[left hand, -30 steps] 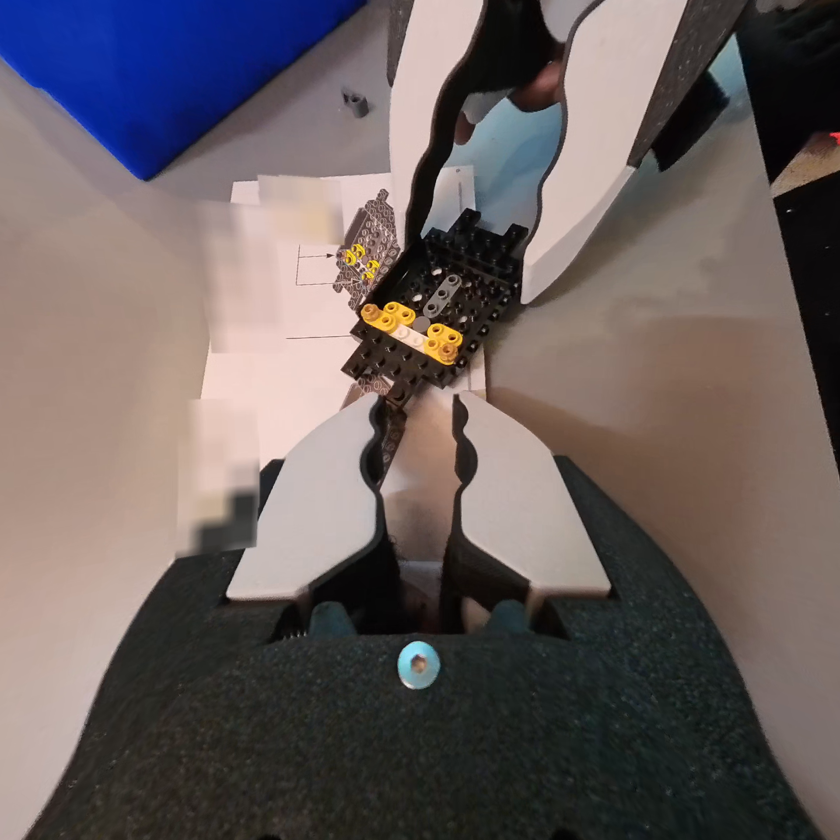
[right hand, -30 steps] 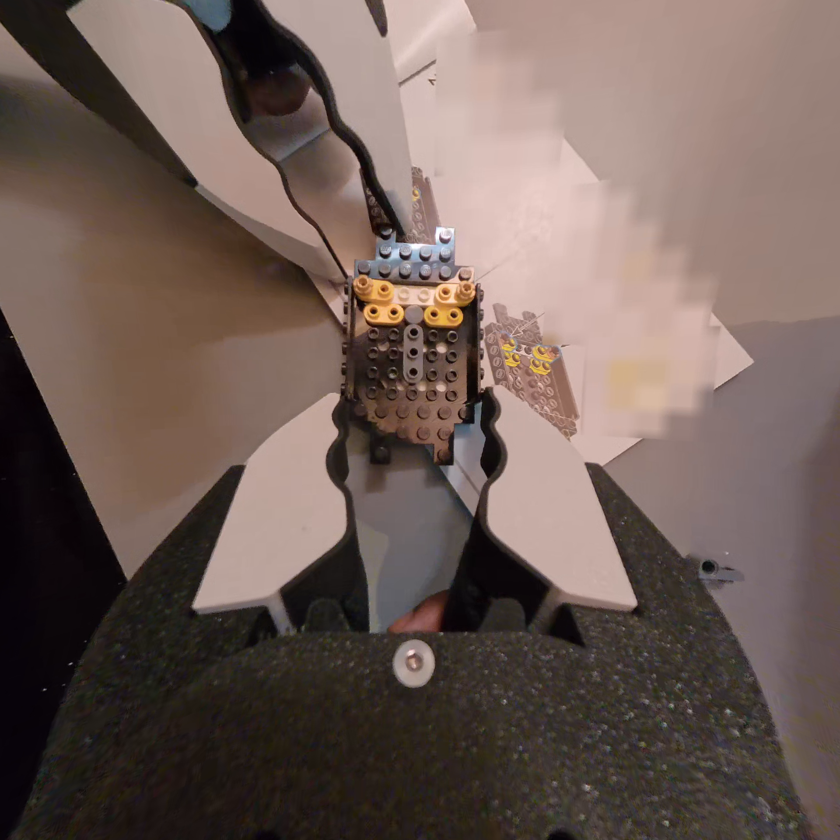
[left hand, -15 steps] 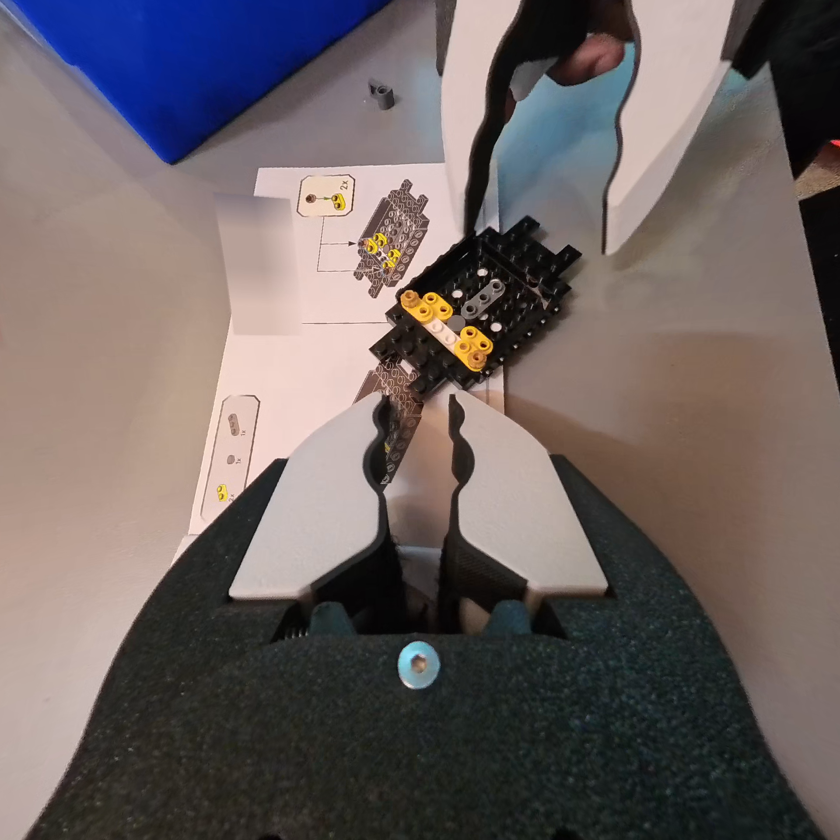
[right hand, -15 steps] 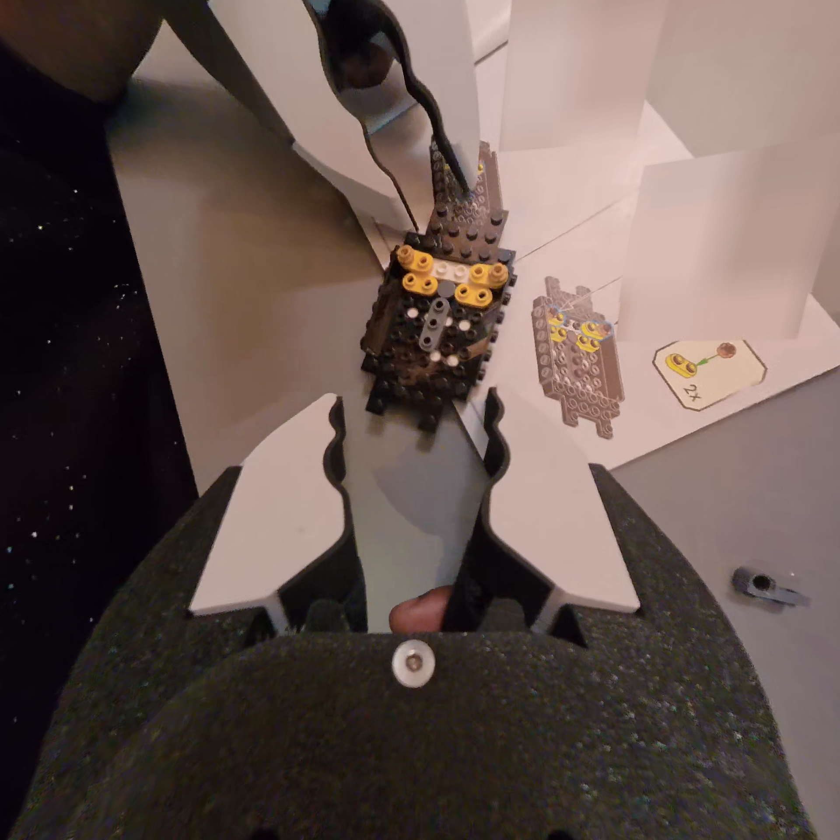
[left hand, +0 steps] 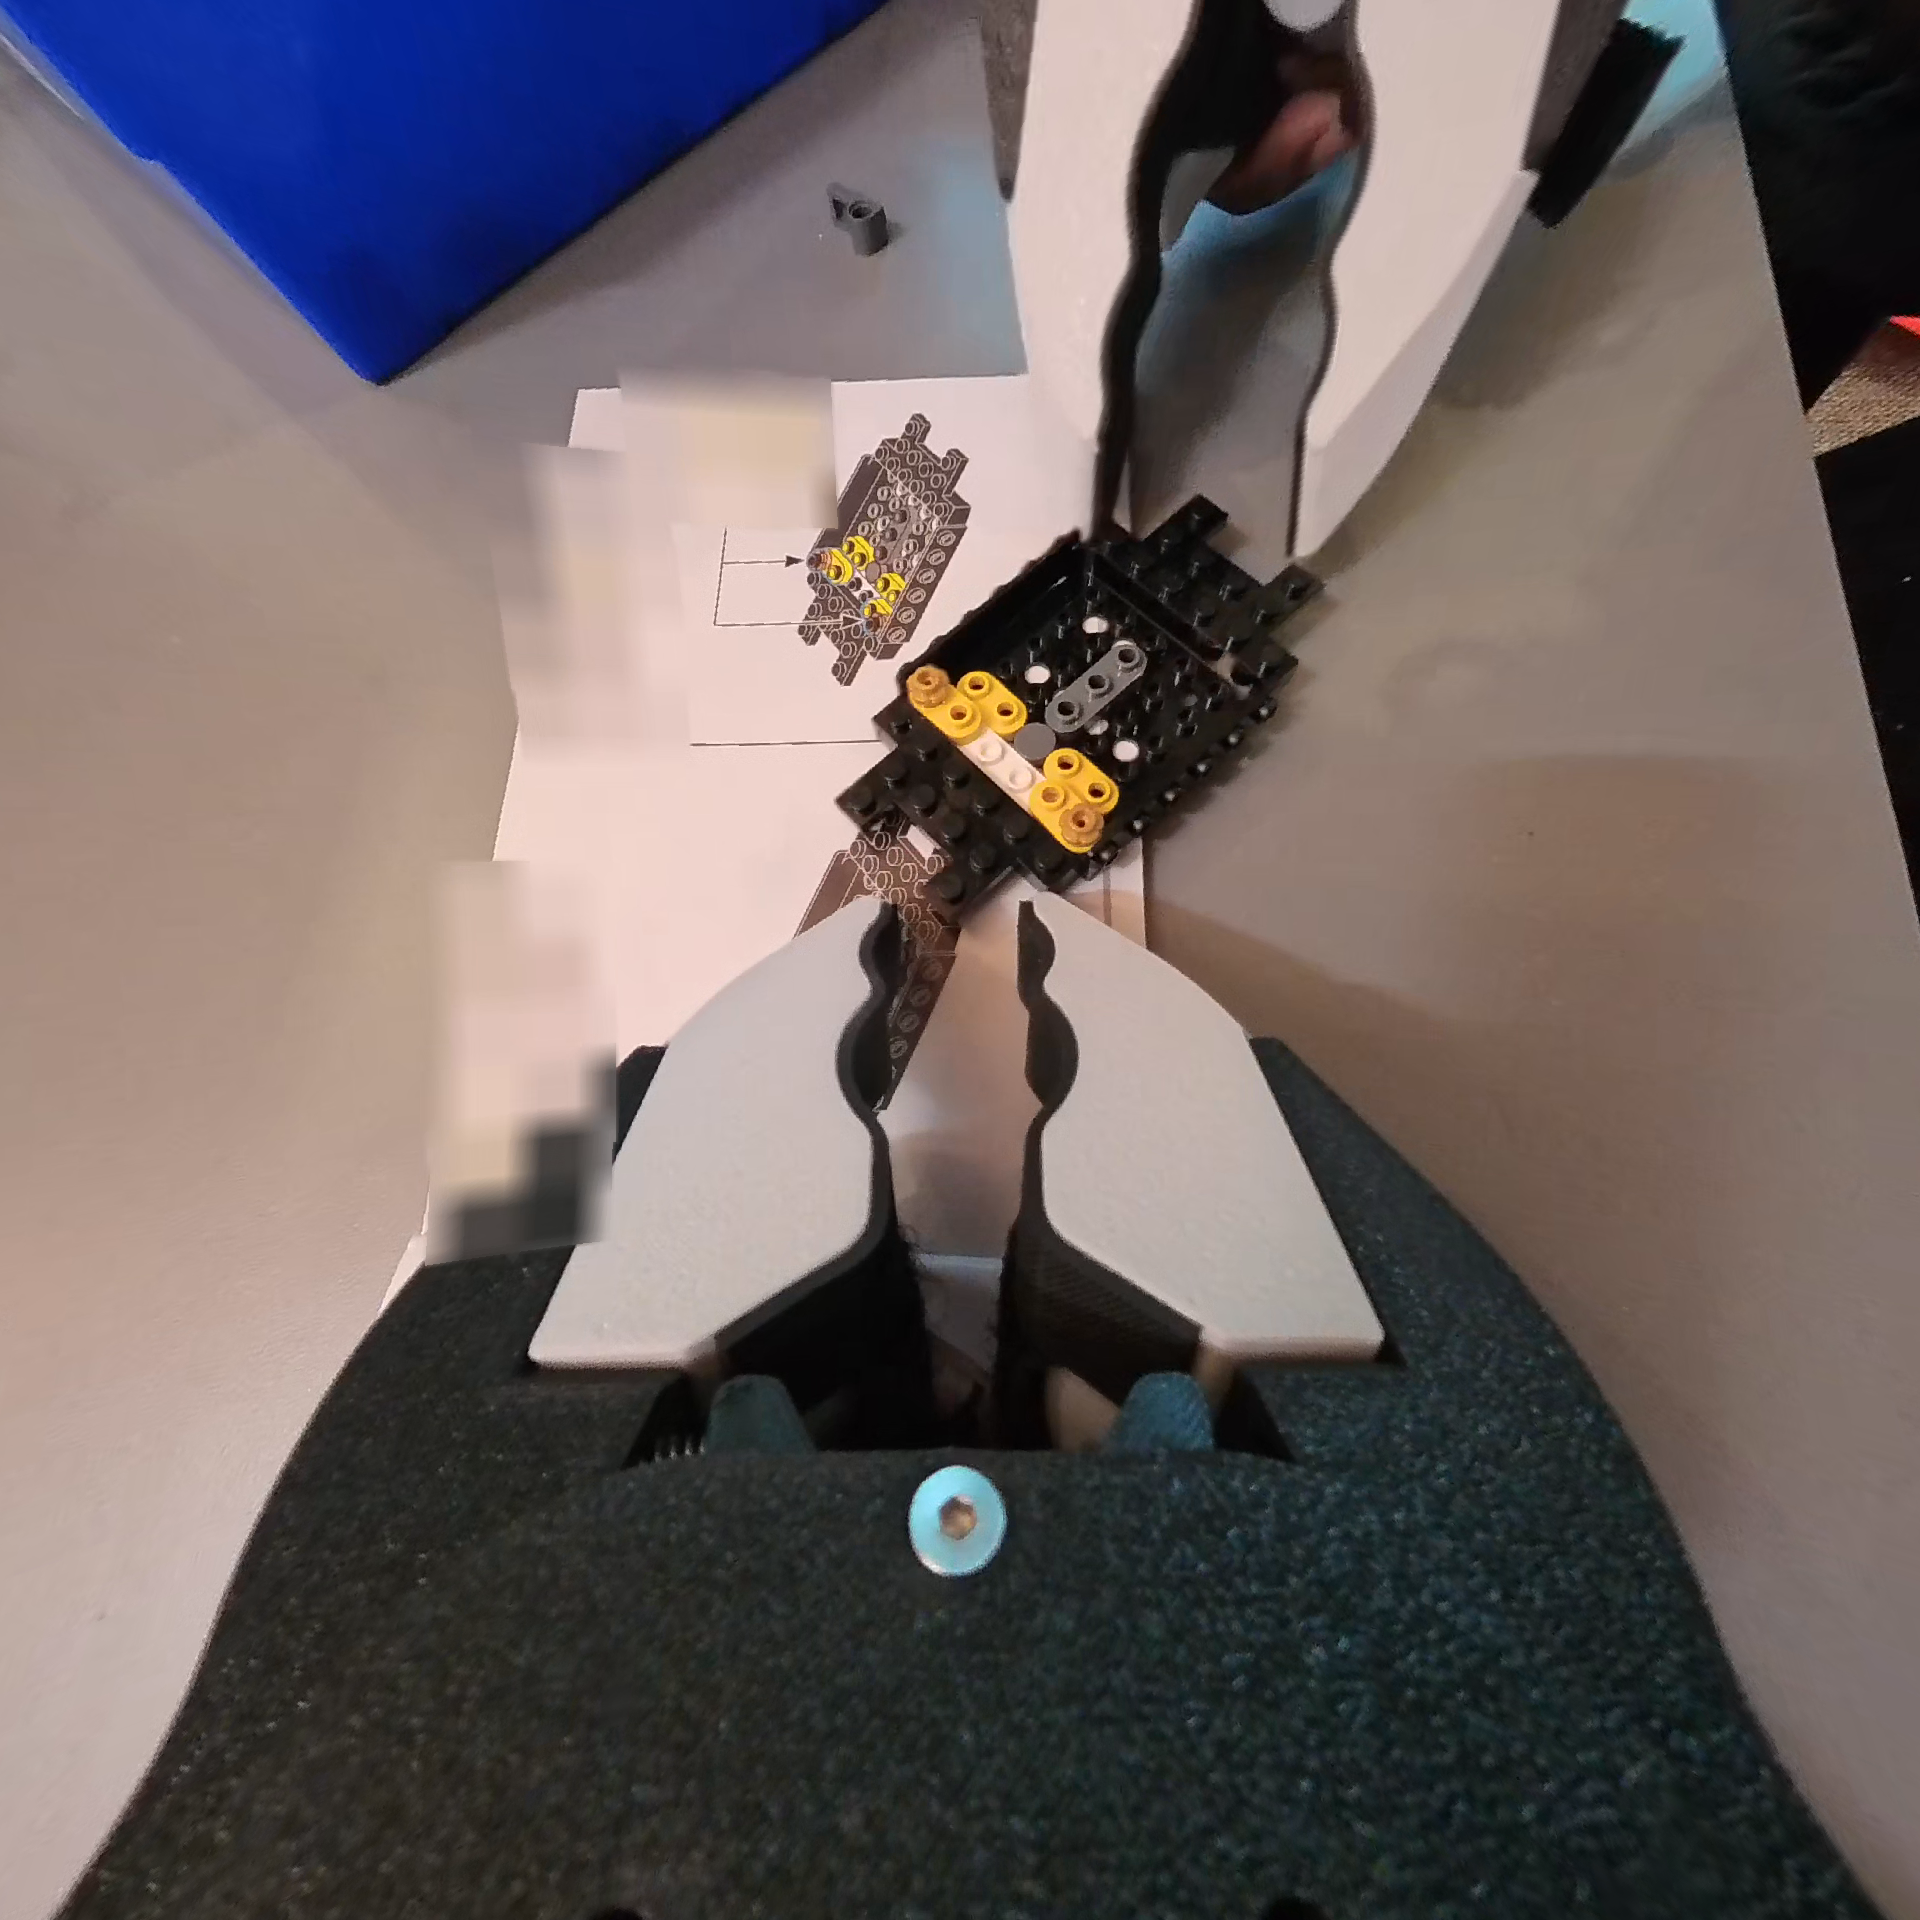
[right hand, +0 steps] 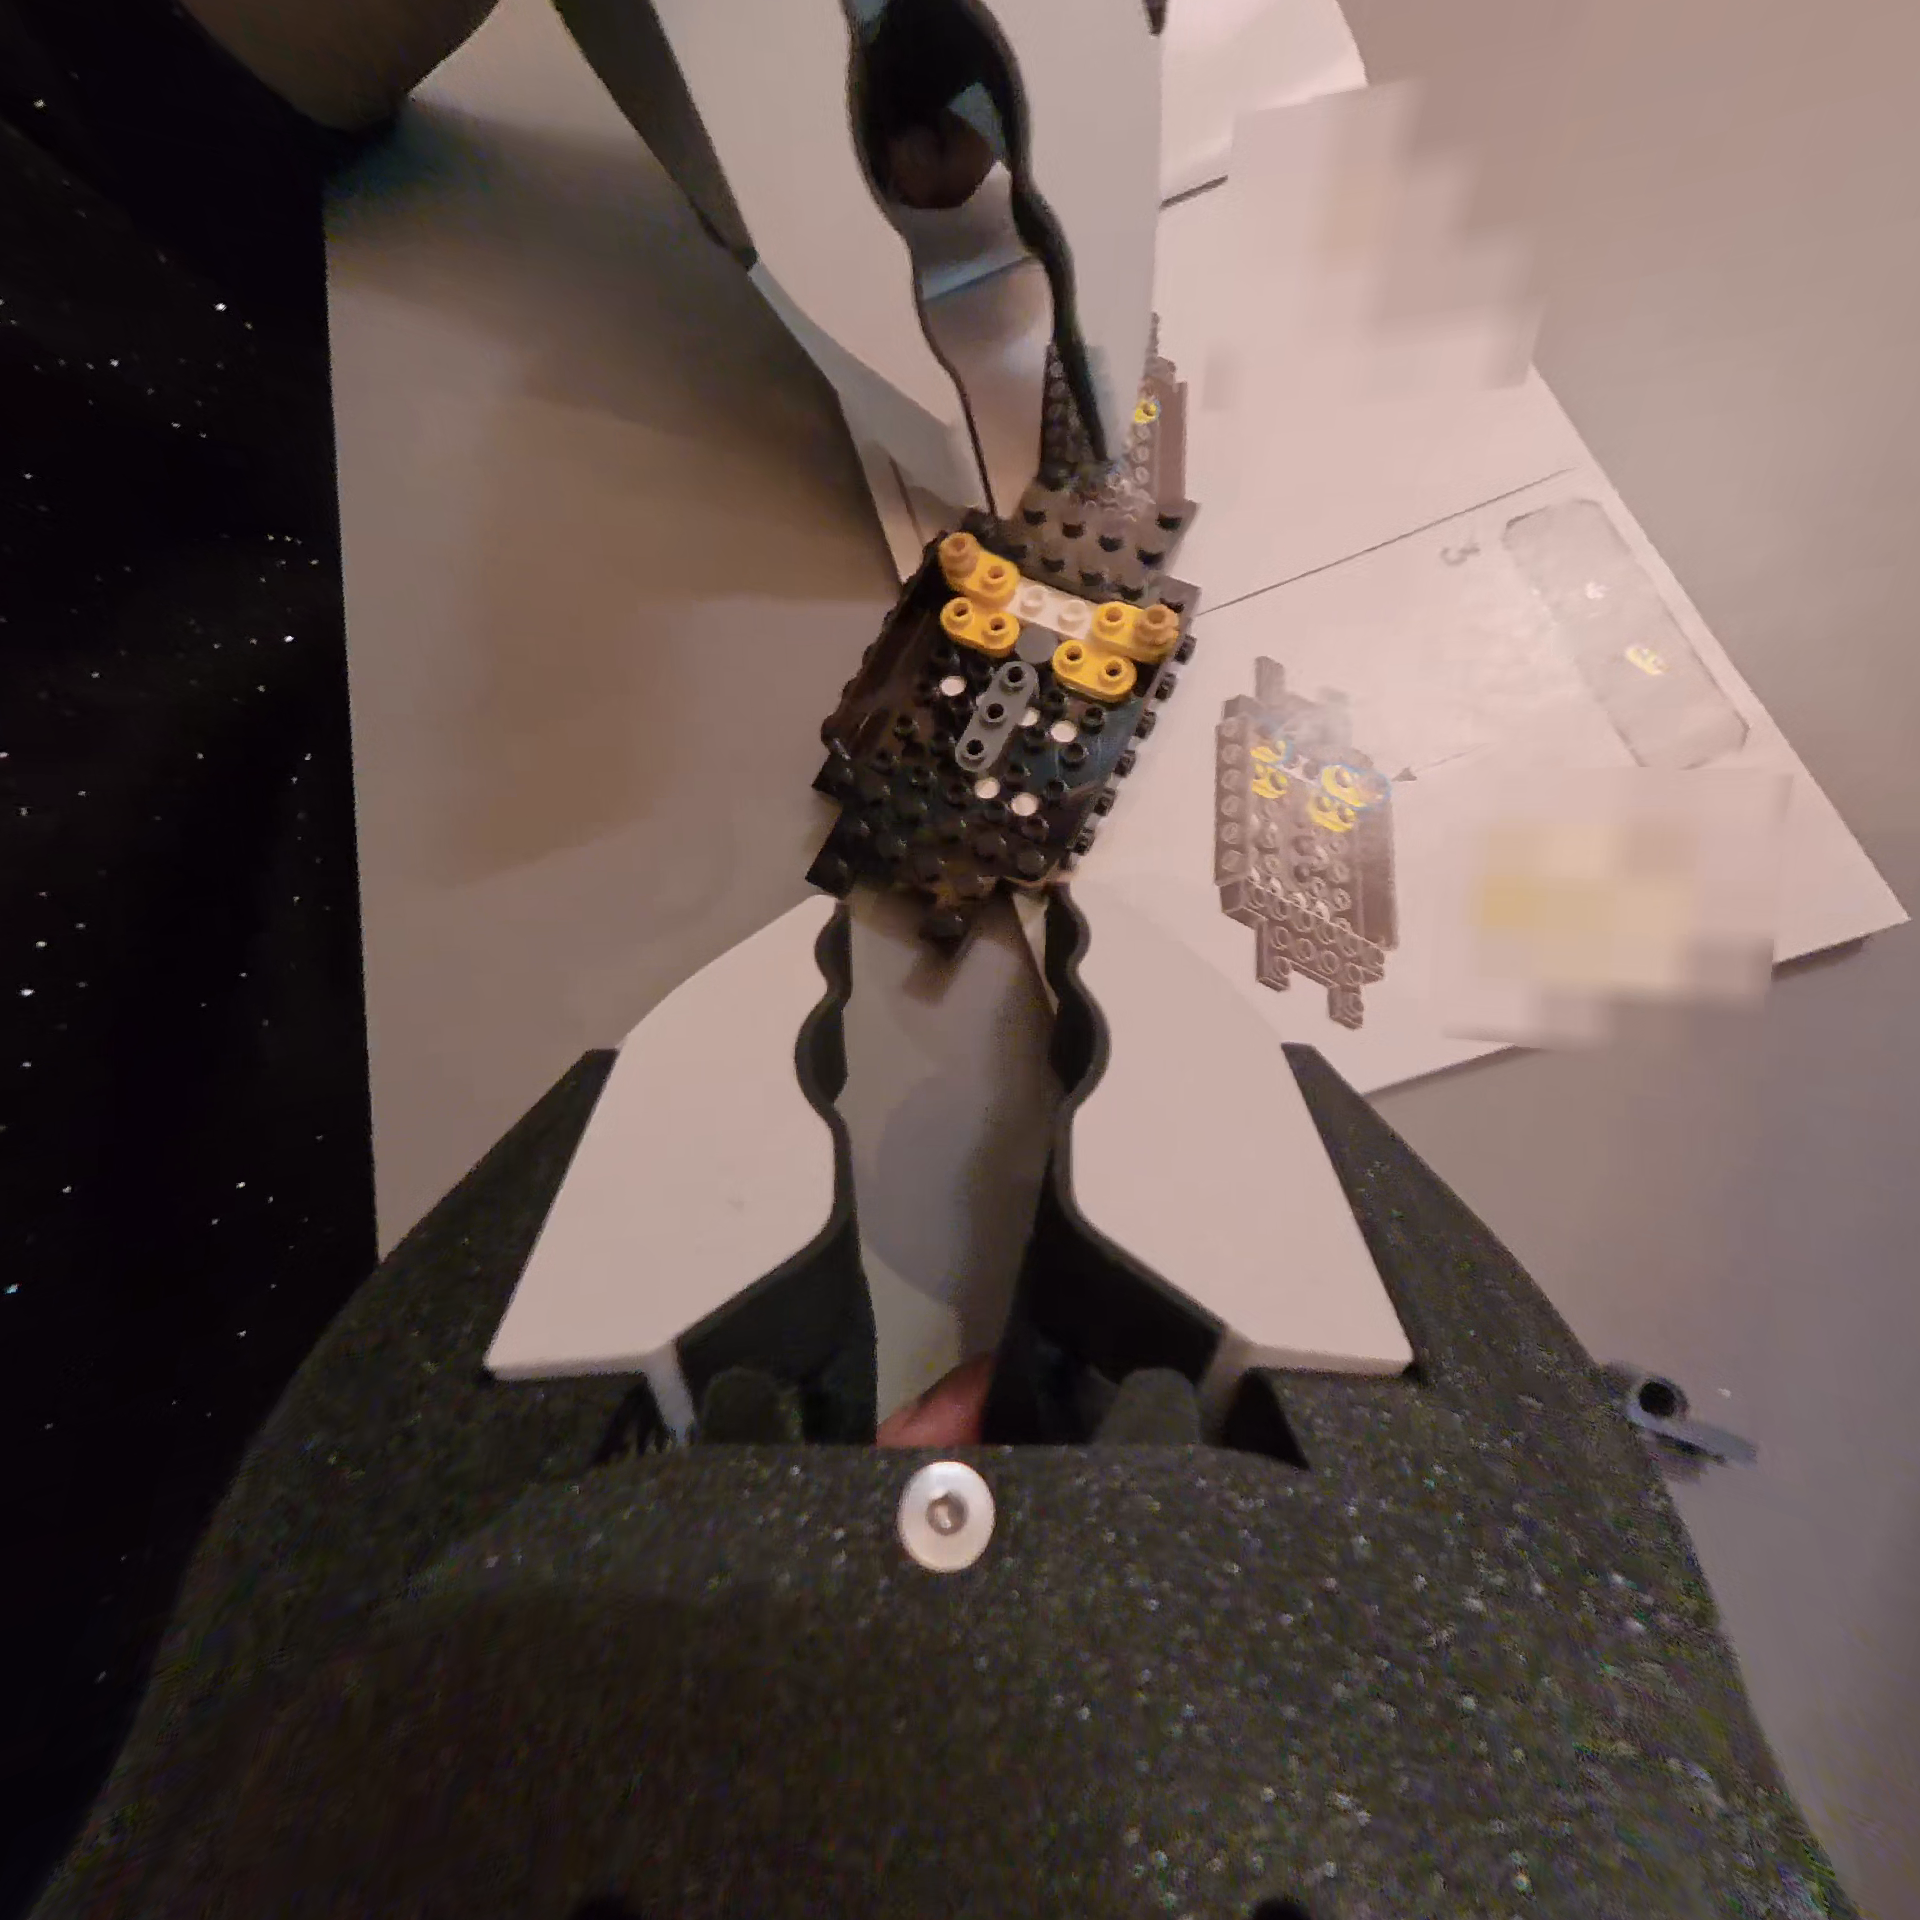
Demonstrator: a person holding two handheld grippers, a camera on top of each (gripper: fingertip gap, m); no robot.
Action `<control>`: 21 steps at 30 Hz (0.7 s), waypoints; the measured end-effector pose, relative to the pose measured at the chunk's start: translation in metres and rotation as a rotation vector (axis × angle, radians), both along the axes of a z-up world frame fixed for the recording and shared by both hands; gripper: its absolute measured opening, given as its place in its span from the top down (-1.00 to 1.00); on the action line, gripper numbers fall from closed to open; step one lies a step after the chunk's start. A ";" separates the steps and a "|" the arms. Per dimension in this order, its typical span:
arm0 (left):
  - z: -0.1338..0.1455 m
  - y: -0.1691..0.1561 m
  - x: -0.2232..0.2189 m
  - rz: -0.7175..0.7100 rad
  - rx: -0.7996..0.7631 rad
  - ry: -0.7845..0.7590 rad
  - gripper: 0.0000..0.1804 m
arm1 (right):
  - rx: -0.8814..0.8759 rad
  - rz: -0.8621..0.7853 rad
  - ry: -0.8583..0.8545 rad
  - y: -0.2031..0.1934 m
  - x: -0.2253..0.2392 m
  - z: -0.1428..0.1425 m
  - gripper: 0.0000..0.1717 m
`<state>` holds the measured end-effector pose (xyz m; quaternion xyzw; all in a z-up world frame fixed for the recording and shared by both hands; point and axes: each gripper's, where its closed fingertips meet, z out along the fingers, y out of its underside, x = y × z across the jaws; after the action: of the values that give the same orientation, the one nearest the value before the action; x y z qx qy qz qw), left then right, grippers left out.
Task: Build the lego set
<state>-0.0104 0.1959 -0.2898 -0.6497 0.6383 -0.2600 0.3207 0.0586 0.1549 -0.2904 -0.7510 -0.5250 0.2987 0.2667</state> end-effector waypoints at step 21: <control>0.000 0.001 0.000 0.010 -0.006 -0.006 0.74 | -0.001 0.017 -0.023 -0.005 -0.003 0.000 0.61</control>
<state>-0.0106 0.1972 -0.2898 -0.6532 0.6331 -0.2623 0.3219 0.0560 0.1503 -0.2906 -0.7499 -0.5343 0.2926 0.2579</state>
